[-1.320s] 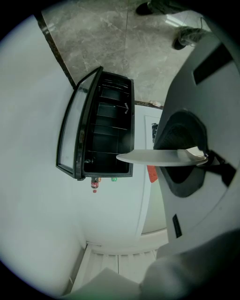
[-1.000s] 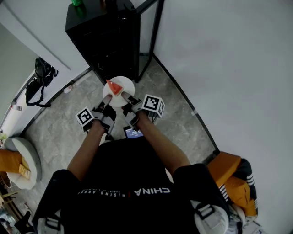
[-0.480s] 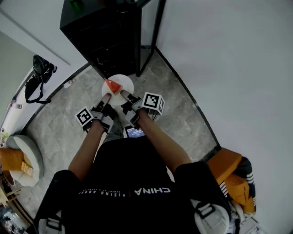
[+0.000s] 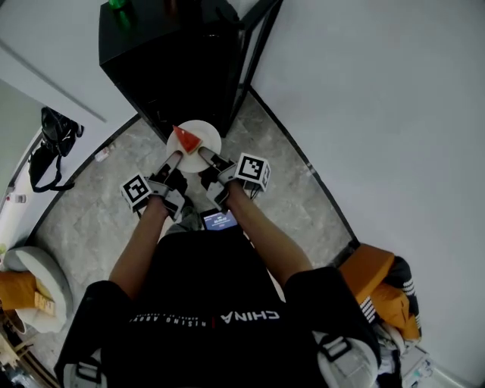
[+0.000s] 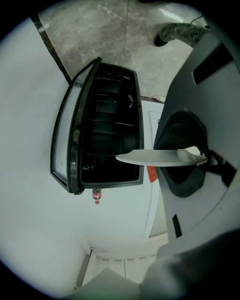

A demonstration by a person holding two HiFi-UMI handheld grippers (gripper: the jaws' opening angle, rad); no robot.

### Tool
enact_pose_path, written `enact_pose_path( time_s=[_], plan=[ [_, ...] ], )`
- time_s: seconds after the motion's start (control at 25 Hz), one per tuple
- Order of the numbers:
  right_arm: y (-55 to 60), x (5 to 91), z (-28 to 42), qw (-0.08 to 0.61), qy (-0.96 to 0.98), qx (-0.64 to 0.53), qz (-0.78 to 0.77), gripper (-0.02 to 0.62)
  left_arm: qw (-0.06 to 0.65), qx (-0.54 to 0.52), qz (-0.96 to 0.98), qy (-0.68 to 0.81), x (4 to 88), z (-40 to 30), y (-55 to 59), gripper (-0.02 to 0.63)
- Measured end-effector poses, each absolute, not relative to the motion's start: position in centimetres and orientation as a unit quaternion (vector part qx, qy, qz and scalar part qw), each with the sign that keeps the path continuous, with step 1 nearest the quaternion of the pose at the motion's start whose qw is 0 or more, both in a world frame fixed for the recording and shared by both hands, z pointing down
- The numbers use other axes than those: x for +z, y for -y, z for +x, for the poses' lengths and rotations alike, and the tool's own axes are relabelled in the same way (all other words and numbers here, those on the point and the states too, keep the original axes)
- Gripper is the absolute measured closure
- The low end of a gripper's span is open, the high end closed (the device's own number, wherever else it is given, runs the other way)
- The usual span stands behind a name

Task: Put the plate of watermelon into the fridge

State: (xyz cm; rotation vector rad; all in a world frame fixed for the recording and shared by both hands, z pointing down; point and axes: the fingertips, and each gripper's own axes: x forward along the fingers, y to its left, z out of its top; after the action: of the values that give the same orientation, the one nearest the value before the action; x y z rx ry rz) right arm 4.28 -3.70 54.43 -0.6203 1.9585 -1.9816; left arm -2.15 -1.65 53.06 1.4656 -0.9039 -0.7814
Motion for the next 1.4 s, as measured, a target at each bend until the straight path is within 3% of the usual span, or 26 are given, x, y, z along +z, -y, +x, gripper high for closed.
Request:
enact_pose_path(
  time_s=[0.48, 1.0, 1.4],
  plan=[
    [6.4, 54.5, -1.3, 0.155, -0.669, -0.681, -0.253, 0.575, 0.609, -0.327, 0.631, 0.354, 53.7, -7.8, 5.0, 0.566],
    [10.4, 56.4, 0.7, 0.100, -0.670, -0.700, -0.226, 0.575, 0.610, -0.347, 0.594, 0.394, 55.3, -5.7, 8.3, 0.568],
    [16.4, 55.2, 2.6, 0.083, -0.673, -0.716, -0.165, 0.576, 0.572, -0.382, 0.575, 0.442, 53.7, -3.5, 13.6, 0.567]
  ],
)
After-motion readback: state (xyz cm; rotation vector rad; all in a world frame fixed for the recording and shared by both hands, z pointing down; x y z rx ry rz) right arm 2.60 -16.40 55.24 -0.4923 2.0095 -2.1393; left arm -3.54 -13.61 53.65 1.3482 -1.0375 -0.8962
